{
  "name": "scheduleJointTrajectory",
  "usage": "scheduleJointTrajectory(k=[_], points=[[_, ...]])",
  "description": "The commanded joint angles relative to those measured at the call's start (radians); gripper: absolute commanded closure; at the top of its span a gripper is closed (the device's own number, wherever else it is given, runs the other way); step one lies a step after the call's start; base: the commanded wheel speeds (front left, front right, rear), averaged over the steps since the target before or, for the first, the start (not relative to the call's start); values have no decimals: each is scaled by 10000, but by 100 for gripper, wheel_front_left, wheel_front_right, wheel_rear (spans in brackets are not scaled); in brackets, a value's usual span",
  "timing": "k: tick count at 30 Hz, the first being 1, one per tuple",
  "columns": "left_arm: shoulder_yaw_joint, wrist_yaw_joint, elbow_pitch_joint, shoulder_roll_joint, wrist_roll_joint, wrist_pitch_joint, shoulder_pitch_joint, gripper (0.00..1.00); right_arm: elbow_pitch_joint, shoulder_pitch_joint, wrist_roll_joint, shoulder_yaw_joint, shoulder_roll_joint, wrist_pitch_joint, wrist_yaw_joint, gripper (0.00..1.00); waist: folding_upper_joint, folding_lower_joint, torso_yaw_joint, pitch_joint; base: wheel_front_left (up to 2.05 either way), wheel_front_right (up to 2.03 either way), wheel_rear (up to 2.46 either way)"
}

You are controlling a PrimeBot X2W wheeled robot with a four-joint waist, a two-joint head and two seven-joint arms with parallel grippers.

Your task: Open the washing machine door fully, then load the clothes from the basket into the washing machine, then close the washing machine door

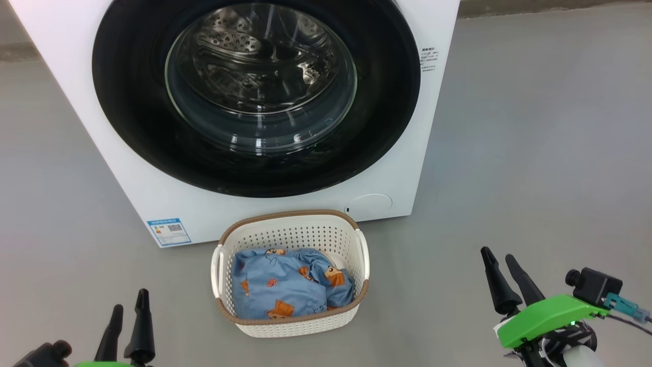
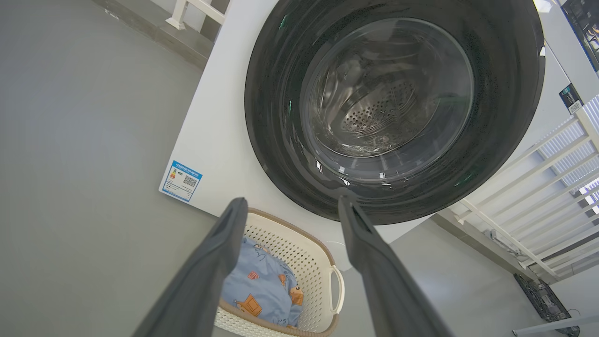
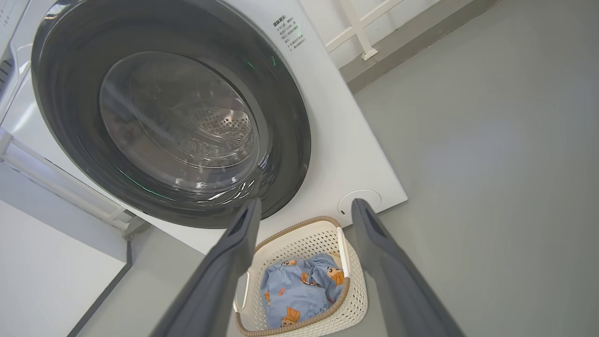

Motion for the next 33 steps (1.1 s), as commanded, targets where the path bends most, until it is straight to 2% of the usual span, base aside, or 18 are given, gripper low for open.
scheduleJointTrajectory(k=[1,18,33], points=[[210,-59,-168,198,398,-181,-441,0,-124,-654,-425,237,-130,-160,-8,0,-1,0,-7,-10,0,0,0],[276,-38,-159,238,2407,-657,-452,0,334,-1197,-2266,599,-251,-628,-9,0,-1,0,-14,-90,0,0,0],[206,-65,-76,366,4392,-1133,-426,0,1302,-1786,-4040,1220,-476,-1096,-11,0,-1,0,-54,-74,0,0,0]])
